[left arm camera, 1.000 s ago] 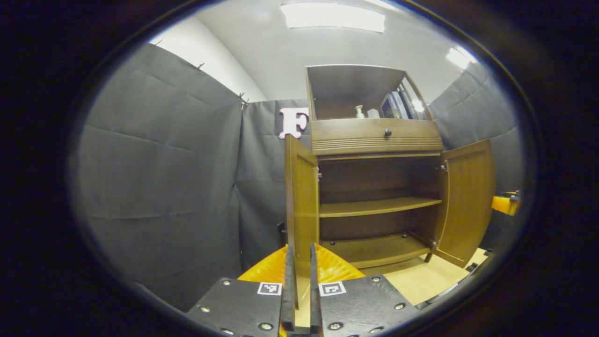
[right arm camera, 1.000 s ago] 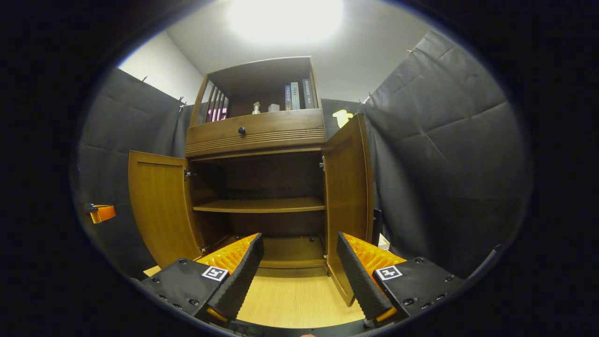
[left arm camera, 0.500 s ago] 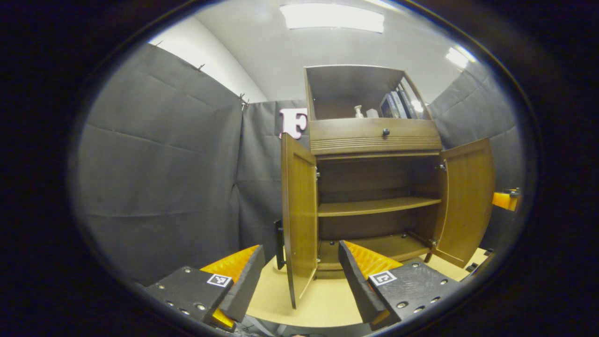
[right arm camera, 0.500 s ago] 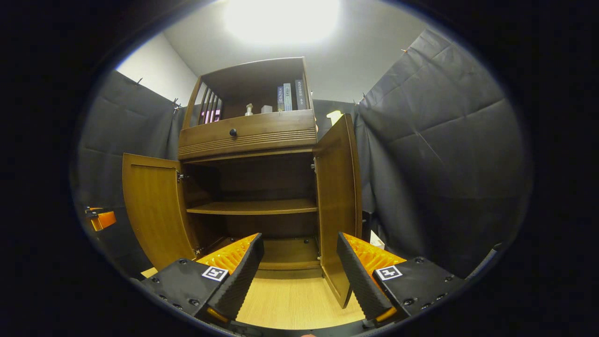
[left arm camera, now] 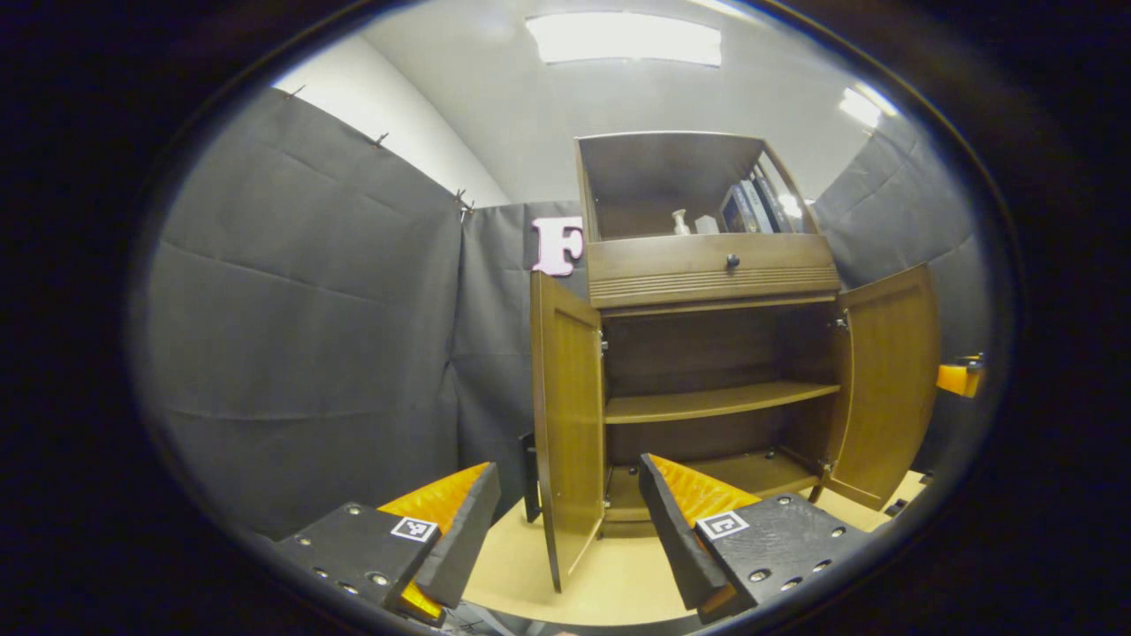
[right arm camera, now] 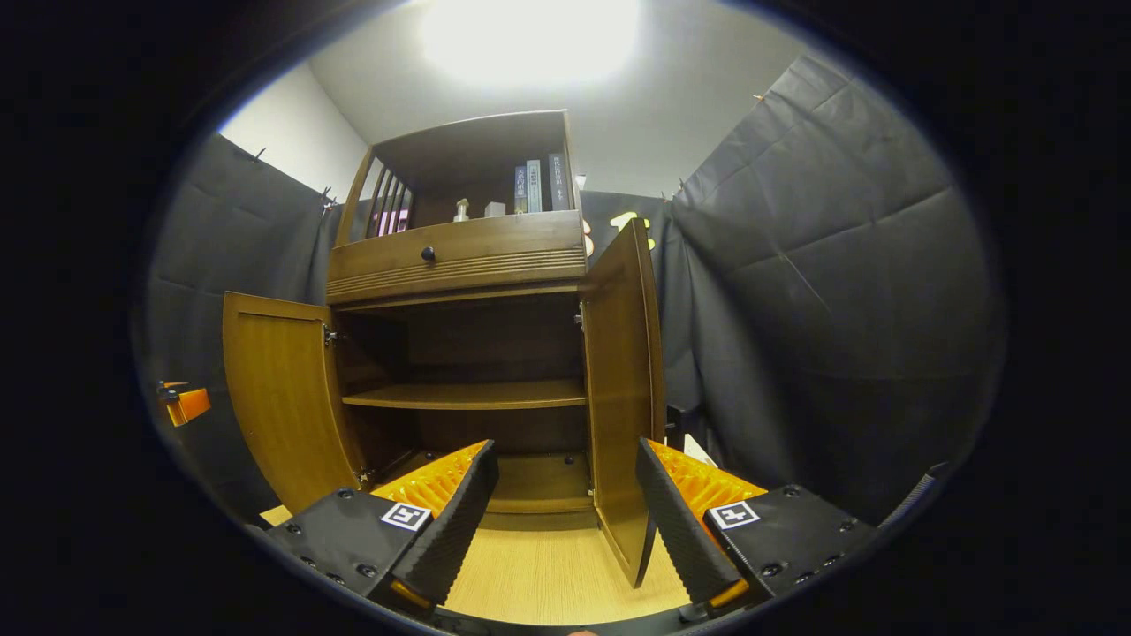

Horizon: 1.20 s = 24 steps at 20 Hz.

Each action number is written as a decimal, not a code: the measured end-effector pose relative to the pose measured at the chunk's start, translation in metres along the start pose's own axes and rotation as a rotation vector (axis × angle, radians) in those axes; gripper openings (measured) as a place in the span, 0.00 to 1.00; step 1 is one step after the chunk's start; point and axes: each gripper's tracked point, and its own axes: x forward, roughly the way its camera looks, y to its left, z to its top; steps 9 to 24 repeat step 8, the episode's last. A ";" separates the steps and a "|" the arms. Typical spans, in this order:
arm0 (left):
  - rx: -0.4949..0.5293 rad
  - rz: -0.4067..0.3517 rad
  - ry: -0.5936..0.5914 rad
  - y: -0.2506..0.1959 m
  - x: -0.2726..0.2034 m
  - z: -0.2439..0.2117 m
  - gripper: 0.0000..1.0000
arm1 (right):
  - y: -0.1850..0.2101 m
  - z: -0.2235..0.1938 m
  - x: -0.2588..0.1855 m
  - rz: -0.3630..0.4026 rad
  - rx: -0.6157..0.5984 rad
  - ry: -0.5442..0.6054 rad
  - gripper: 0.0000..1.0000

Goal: Open the right door of the double-door shoe cabinet with the right hand, and open the left door with the left hand.

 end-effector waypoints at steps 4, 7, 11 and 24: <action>0.002 -0.009 -0.003 -0.002 0.001 0.000 0.92 | -0.005 0.000 -0.002 -0.007 0.004 -0.005 0.94; 0.006 -0.020 -0.009 -0.002 0.001 0.002 0.92 | -0.005 0.000 -0.003 -0.012 0.005 -0.004 0.98; 0.007 -0.027 -0.013 -0.004 0.001 0.002 0.92 | -0.005 0.001 -0.003 -0.014 0.005 -0.004 0.98; 0.007 -0.027 -0.013 -0.004 0.001 0.002 0.92 | -0.005 0.001 -0.003 -0.014 0.005 -0.004 0.98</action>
